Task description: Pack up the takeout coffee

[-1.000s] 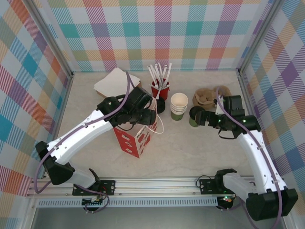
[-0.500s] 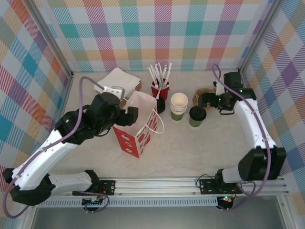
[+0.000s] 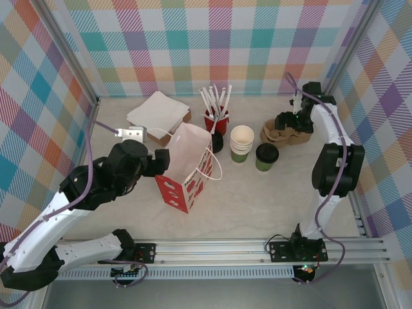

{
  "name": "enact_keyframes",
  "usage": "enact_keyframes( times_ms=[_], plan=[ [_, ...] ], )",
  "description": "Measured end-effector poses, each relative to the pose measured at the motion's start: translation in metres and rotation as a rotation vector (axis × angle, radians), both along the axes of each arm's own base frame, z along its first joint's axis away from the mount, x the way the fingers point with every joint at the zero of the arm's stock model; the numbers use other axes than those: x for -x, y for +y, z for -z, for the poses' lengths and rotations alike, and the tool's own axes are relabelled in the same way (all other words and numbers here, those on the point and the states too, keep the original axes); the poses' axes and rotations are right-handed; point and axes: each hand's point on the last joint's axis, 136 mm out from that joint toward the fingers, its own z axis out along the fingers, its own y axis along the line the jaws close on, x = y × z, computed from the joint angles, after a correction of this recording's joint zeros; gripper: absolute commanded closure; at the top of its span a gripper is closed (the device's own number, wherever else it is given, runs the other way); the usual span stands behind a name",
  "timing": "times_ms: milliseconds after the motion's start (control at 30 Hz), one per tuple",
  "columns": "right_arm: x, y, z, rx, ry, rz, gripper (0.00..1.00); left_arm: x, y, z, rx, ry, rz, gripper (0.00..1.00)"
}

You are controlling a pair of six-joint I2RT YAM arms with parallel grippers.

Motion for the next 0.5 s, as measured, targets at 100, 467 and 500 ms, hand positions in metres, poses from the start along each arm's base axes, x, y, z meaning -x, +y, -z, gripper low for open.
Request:
enact_keyframes(
  times_ms=[100, 467, 500],
  plan=[
    [-0.009, -0.006, 0.009, 0.022, 0.018, -0.004, 0.16, 0.000, 0.002, -0.002, 0.001, -0.008, -0.011, 0.06],
    [-0.034, -0.009, 0.020, 0.041, 0.046, -0.049, 0.31, -0.002, 0.004, 0.000, -0.012, -0.010, -0.023, 0.05],
    [-0.032, -0.009, 0.022, 0.041, 0.055, -0.051, 0.33, -0.002, 0.004, 0.001, -0.013, -0.009, -0.023, 0.05]
  ],
)
